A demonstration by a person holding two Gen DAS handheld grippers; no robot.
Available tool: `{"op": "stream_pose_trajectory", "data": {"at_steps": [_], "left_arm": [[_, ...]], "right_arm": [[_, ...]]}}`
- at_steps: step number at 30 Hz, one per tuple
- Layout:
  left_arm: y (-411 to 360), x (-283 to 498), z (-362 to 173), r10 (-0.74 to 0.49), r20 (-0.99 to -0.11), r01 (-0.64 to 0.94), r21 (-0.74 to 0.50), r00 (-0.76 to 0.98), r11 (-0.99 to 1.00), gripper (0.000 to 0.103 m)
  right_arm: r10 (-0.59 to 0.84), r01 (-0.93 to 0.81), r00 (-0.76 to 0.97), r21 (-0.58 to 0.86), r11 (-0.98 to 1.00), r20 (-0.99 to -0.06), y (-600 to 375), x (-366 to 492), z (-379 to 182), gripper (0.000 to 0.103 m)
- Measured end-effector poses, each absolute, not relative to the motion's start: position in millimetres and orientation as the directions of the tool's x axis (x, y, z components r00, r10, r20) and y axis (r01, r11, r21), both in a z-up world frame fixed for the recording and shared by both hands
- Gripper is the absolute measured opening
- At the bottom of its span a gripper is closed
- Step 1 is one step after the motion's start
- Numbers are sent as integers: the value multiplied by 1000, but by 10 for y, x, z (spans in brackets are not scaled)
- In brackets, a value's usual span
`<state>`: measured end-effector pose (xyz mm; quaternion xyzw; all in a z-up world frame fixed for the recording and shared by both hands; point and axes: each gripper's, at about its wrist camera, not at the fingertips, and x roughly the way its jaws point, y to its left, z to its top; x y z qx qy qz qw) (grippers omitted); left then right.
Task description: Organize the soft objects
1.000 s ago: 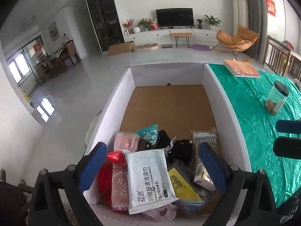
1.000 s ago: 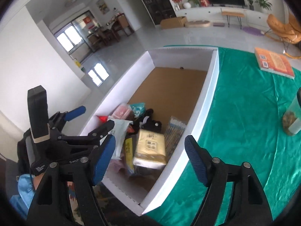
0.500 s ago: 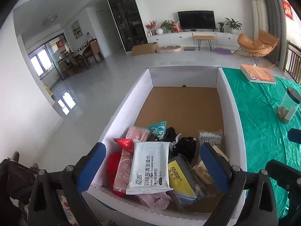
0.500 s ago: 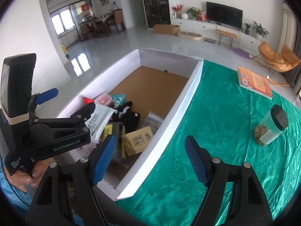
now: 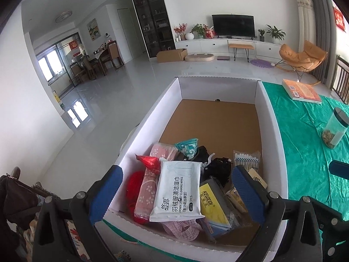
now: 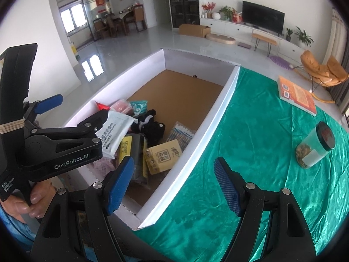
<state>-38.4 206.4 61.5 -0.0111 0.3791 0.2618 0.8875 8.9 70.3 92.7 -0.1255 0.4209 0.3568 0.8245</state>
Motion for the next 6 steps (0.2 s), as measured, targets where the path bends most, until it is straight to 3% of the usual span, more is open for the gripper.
{"op": "stream_pose_trajectory", "data": {"at_steps": [6], "left_arm": [[2090, -499, 627, 451, -664, -499, 133, 597, 856, 103]], "right_arm": [[480, -695, 389, 92, 713, -786, 703, 51, 861, 79]]}}
